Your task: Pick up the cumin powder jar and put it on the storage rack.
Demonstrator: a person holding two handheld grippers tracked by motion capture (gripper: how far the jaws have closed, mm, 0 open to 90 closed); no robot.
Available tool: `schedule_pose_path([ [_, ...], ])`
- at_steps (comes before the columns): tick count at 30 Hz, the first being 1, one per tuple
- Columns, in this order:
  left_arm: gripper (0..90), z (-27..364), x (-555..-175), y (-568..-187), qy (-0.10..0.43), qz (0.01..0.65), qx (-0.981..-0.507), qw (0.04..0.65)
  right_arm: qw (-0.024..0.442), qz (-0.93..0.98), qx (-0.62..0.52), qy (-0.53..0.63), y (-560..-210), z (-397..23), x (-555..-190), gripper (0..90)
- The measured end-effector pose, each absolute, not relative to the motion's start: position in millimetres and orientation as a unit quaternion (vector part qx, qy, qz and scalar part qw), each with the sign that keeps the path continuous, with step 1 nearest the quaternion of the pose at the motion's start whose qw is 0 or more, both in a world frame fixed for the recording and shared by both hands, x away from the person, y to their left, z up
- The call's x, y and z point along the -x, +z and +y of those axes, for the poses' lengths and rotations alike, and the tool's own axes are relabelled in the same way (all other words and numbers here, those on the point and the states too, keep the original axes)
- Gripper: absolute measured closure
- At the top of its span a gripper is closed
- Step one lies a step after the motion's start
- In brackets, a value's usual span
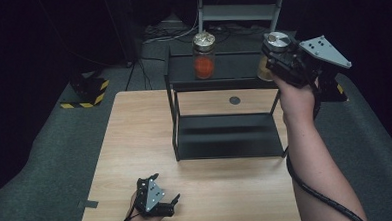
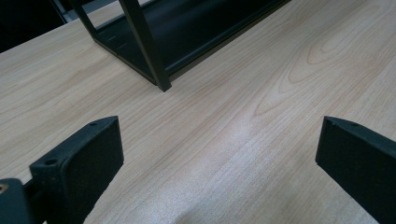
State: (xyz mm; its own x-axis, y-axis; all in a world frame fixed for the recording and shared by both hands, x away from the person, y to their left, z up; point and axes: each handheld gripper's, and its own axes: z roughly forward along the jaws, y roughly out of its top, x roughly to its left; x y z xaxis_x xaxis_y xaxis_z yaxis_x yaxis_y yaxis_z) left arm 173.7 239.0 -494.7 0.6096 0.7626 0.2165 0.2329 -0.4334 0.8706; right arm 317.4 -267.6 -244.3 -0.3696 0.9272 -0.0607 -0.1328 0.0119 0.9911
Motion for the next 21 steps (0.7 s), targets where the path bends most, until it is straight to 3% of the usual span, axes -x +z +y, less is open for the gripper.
schedule_pose_path([
  [21,1.1,242,-174,-496,0.306,0.318,-0.784,0.436,0.437,0.561,-0.365,0.601,-249,-256,-347,34.5],
])
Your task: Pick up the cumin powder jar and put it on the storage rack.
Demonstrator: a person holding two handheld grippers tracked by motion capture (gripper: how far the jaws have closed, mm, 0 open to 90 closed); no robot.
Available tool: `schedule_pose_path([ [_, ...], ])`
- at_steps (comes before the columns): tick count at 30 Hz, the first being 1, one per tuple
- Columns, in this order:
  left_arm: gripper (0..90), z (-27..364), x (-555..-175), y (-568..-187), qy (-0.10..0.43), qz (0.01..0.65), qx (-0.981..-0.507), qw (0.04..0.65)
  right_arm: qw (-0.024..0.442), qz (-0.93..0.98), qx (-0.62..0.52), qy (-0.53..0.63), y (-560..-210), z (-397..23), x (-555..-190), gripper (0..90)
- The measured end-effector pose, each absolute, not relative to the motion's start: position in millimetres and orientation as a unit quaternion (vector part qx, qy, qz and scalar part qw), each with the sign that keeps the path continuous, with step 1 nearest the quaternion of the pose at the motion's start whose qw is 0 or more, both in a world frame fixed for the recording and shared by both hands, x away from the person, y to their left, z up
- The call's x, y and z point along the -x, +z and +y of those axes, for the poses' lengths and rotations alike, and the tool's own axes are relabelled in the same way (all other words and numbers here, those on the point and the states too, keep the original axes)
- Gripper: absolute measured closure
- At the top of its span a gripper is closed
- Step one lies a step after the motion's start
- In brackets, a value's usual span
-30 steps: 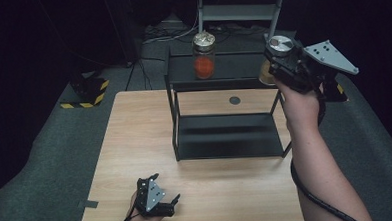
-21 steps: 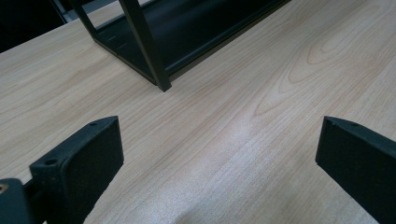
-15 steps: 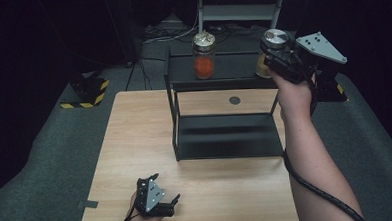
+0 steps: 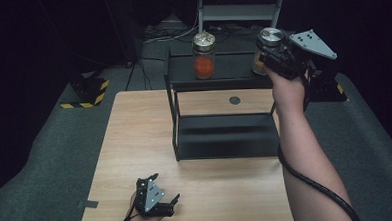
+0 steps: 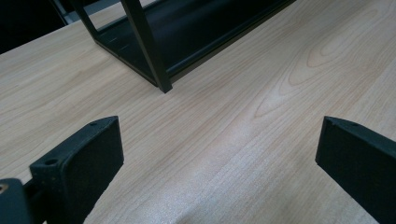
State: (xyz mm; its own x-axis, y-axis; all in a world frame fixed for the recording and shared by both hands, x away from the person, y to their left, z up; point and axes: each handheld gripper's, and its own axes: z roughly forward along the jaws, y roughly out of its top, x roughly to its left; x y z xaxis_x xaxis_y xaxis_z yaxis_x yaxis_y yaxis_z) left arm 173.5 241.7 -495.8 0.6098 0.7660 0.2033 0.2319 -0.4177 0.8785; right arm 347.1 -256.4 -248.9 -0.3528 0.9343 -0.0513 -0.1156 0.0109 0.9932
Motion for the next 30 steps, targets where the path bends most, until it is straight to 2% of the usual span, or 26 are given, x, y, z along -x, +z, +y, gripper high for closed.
schedule_pose_path([
  [30,1.1,243.3,-173.5,-496.5,0.305,0.321,-0.781,0.440,0.429,0.562,-0.368,0.604,-258.4,-259.6,-357.0,34.1],
])
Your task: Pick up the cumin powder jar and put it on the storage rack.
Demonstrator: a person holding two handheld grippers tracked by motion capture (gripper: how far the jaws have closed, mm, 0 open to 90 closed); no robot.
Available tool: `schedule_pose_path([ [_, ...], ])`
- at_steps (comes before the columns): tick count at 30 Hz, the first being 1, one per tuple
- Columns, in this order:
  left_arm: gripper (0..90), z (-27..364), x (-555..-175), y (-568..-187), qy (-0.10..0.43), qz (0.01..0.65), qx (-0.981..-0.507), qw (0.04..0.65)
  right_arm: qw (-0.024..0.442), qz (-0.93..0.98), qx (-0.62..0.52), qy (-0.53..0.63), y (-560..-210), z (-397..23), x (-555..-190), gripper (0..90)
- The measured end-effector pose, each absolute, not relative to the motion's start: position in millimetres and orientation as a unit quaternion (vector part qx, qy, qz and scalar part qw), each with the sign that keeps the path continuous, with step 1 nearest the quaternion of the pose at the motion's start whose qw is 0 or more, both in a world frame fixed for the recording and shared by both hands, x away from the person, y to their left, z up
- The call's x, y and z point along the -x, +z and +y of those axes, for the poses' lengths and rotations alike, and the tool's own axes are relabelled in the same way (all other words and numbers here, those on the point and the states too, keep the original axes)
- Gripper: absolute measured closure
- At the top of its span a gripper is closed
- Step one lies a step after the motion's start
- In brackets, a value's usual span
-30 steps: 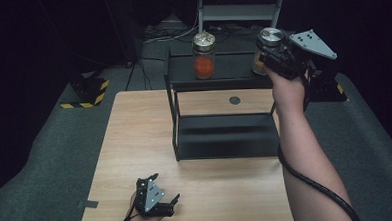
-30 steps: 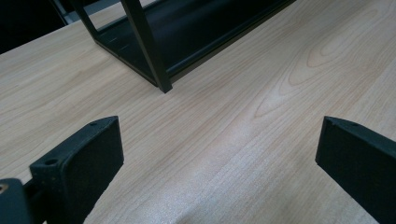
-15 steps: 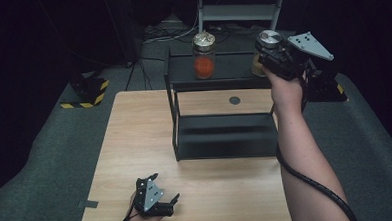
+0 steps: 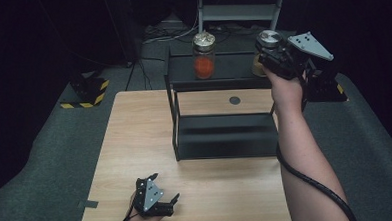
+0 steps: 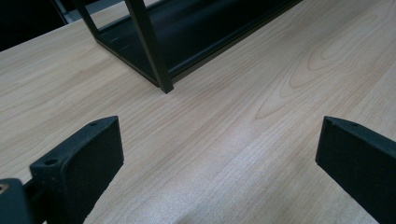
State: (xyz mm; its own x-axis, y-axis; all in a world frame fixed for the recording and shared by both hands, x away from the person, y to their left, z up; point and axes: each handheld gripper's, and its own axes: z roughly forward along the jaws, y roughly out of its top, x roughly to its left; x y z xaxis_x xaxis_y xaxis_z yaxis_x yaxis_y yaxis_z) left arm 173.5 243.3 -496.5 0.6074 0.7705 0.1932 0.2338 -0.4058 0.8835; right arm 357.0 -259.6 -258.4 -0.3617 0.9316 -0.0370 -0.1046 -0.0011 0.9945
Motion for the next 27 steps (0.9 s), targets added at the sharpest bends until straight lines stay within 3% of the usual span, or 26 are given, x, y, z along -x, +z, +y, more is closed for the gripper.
schedule_pose_path([
  [10,1.1,243,-174,-496,0.304,0.322,-0.781,0.440,0.430,0.565,-0.372,0.598,-255,-257,-356,32.0],
  [21,1.1,242,-174,-496,0.306,0.320,-0.783,0.436,0.440,0.556,-0.384,0.592,-251,-249,-349,0.9],
  [27,1.1,242,-174,-496,0.305,0.321,-0.783,0.437,0.437,0.555,-0.387,0.593,-251,-251,-343,0.0],
])
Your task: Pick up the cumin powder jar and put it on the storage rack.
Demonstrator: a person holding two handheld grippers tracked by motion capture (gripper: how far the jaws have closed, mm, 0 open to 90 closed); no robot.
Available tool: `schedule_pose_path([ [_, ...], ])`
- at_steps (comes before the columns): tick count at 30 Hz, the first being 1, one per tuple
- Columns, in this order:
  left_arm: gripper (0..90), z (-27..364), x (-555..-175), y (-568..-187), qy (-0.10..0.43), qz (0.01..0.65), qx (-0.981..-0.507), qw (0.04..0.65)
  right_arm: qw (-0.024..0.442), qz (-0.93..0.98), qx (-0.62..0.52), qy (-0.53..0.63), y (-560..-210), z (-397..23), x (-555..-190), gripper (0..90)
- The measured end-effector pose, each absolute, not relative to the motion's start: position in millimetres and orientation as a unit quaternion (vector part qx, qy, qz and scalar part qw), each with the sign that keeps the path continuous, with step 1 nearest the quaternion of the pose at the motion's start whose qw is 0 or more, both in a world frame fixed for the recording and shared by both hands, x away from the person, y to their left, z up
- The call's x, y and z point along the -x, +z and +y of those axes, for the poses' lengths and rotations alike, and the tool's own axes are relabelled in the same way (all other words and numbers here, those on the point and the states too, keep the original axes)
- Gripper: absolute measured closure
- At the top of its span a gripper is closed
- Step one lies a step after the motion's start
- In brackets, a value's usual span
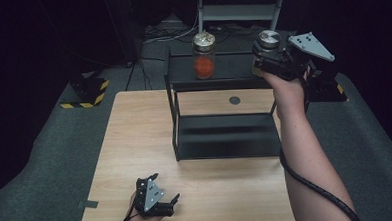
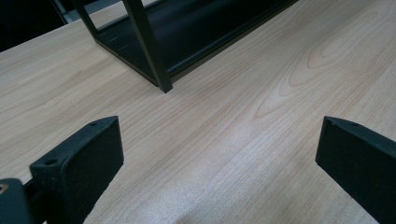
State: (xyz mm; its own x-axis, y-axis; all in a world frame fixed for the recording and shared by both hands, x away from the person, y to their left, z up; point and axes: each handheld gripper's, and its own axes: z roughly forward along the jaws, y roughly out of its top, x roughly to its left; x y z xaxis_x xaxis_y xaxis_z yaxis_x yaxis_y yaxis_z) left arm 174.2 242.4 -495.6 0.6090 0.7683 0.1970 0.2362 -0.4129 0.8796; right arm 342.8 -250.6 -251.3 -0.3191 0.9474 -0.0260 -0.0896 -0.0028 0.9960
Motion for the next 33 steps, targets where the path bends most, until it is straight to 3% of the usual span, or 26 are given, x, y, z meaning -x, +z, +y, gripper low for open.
schedule_pose_path([
  [33,1.1,238,-173,-495,0.311,0.320,-0.786,0.428,0.426,0.564,-0.357,0.611,-264,-271,-274,0.0],
])
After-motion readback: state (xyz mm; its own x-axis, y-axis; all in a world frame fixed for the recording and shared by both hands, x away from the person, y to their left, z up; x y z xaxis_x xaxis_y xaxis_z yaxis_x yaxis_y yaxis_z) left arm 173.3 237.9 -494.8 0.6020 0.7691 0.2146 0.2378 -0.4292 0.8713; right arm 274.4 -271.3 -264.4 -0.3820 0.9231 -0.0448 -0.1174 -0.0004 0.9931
